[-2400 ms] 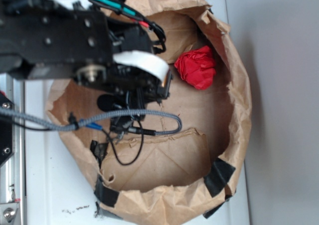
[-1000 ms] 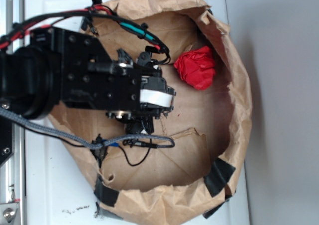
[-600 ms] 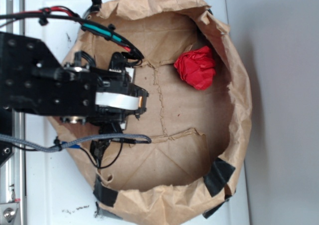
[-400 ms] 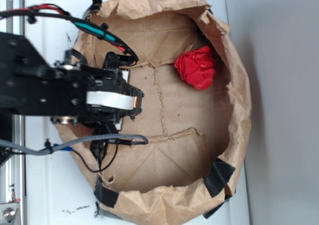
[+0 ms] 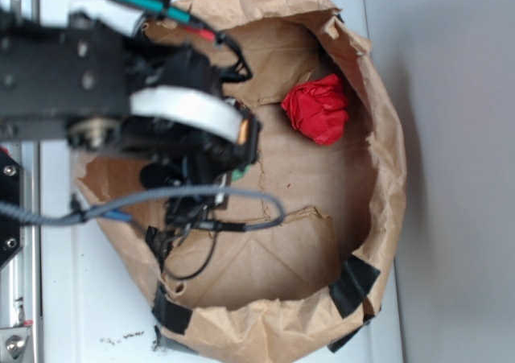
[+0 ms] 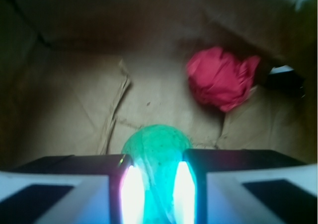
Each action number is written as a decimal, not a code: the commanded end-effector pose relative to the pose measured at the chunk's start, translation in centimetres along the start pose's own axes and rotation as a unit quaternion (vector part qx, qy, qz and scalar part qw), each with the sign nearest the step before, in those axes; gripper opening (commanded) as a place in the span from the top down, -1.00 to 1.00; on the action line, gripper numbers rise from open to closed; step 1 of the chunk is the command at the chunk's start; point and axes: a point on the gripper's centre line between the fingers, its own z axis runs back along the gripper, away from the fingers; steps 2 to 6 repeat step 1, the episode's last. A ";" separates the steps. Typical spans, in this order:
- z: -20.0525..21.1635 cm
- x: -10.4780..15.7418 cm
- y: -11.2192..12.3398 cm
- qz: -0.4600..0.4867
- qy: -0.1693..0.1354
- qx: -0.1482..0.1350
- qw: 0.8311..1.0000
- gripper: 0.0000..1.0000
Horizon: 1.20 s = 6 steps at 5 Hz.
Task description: Grab the green ball.
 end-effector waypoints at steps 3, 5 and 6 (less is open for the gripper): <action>1.4 1.6 1.6 0.016 -0.008 0.032 0.999 1.00; 1.4 1.6 1.6 0.016 -0.008 0.032 0.999 1.00; 1.4 1.6 1.6 0.016 -0.008 0.032 0.999 1.00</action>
